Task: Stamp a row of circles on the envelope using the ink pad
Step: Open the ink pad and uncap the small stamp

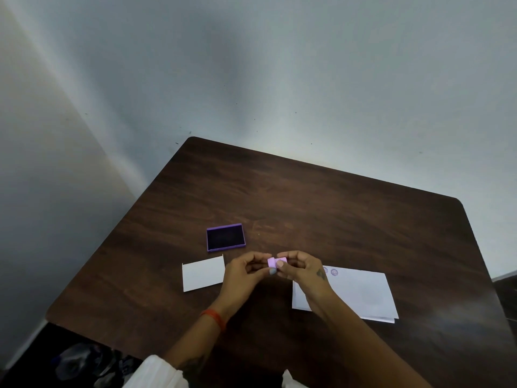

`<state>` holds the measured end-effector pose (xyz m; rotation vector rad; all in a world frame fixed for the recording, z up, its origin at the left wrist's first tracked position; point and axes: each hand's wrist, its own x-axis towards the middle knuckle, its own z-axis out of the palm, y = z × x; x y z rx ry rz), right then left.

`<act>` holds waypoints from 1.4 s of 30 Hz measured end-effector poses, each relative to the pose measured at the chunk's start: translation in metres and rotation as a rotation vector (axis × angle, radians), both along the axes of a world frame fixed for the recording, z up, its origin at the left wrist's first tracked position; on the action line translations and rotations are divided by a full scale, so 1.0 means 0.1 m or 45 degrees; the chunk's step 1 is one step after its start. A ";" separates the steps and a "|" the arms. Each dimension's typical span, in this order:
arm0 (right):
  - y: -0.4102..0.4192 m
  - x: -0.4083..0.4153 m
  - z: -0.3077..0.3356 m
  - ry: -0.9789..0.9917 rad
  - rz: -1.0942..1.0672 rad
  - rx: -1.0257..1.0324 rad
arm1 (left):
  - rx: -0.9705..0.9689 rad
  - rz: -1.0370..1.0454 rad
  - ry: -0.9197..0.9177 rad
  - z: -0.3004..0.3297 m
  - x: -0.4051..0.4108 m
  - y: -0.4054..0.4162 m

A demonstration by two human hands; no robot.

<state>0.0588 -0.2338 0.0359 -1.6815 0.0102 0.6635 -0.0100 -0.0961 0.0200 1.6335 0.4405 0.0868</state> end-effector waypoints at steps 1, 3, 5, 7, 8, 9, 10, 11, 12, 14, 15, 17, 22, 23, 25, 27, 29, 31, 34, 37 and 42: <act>-0.02 0.01 0.00 -0.032 0.032 -0.013 | -0.025 0.003 0.007 -0.01 0.00 0.01; -0.03 0.03 0.01 -0.065 0.086 0.001 | -0.057 0.017 0.017 -0.01 0.01 0.01; -0.03 0.04 0.03 -0.001 0.074 0.057 | -0.070 0.043 0.021 -0.01 0.03 0.02; -0.01 0.04 0.03 0.069 0.035 0.056 | -0.080 0.050 0.027 -0.01 0.04 0.02; -0.01 0.04 0.03 0.058 0.031 0.033 | -0.084 0.049 0.033 -0.01 0.04 0.02; -0.02 0.03 0.03 0.036 0.036 0.027 | -0.090 0.048 0.038 -0.01 0.04 0.02; -0.02 0.03 0.03 0.016 0.042 0.033 | -0.094 0.051 0.042 -0.01 0.04 0.01; -0.03 0.03 0.03 0.008 0.046 0.048 | -0.094 0.057 0.045 0.00 0.04 0.01; -0.04 0.04 0.04 0.011 0.054 0.070 | -0.091 0.063 0.047 0.00 0.04 0.01; -0.05 0.06 0.05 0.061 0.056 0.110 | -0.083 0.064 0.045 0.00 0.04 0.00; -0.04 0.06 0.06 0.085 0.051 0.110 | -0.078 0.060 0.045 0.01 0.04 0.00; -0.05 0.06 0.05 0.062 0.049 0.066 | -0.071 0.050 0.053 0.02 0.04 -0.01; -0.07 0.06 0.06 0.045 0.073 0.093 | -0.052 0.046 0.059 0.06 0.03 -0.03; -0.07 0.07 0.08 0.080 0.069 0.111 | -0.045 0.043 0.057 0.06 0.04 -0.03; -0.06 0.07 0.09 0.107 0.067 0.094 | -0.036 0.018 0.047 0.08 0.04 -0.03; -0.06 0.06 0.09 0.082 0.076 0.065 | -0.017 -0.007 0.037 0.08 0.05 -0.04; -0.08 0.06 0.10 0.096 0.062 0.075 | -0.011 -0.004 0.040 0.07 0.05 -0.03; -0.10 0.09 0.10 0.165 0.029 0.116 | -0.036 -0.004 0.042 0.06 0.05 -0.01; -0.16 0.13 0.13 0.382 -0.065 0.302 | -0.068 0.013 0.064 0.03 0.05 0.00; -0.24 0.12 0.13 0.626 -0.168 0.600 | -0.067 0.009 0.102 -0.03 0.07 -0.01; -0.30 0.08 0.13 0.780 -0.207 0.805 | -0.024 -0.065 0.164 -0.12 0.09 -0.08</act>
